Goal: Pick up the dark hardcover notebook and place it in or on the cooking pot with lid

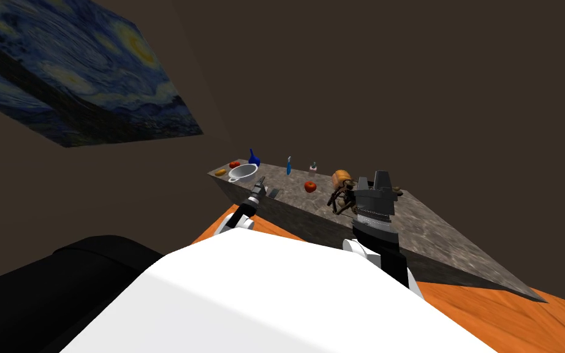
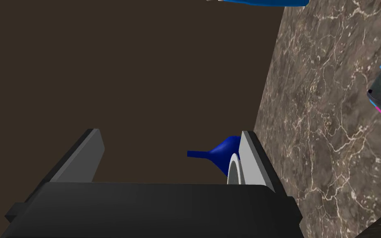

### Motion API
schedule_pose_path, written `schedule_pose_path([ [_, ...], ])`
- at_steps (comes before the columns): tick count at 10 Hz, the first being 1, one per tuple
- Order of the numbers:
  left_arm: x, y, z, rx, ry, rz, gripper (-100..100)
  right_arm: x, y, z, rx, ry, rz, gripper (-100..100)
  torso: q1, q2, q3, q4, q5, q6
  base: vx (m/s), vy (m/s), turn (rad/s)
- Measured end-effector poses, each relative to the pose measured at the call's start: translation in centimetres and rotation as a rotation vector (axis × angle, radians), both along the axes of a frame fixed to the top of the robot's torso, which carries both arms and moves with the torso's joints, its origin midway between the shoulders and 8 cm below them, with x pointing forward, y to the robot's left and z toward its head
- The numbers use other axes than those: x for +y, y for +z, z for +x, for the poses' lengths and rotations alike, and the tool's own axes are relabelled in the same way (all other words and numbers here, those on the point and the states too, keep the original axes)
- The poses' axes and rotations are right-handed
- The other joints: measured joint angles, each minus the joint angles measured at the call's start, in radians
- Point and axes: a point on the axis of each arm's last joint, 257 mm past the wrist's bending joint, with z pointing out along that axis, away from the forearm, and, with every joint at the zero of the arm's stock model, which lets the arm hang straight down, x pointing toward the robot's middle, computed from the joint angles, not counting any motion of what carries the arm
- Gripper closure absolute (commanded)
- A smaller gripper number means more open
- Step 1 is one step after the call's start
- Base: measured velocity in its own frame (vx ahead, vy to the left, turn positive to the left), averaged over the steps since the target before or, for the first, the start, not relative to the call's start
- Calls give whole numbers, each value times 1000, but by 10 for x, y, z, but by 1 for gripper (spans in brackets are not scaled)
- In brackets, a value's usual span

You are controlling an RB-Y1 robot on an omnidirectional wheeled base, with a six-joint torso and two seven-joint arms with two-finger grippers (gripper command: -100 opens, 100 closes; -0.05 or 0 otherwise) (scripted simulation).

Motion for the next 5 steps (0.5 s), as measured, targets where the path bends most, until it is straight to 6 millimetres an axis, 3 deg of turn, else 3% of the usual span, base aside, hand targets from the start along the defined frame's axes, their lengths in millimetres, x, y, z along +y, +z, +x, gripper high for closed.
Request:
schedule_pose_path([
  [5, -14, -34, 4, 116, -26, 35, -100, 0, 0, 0, 0, 0, 0, 0, 0, 0, 0, 0, 0, 0, 22, 33, -38],
])
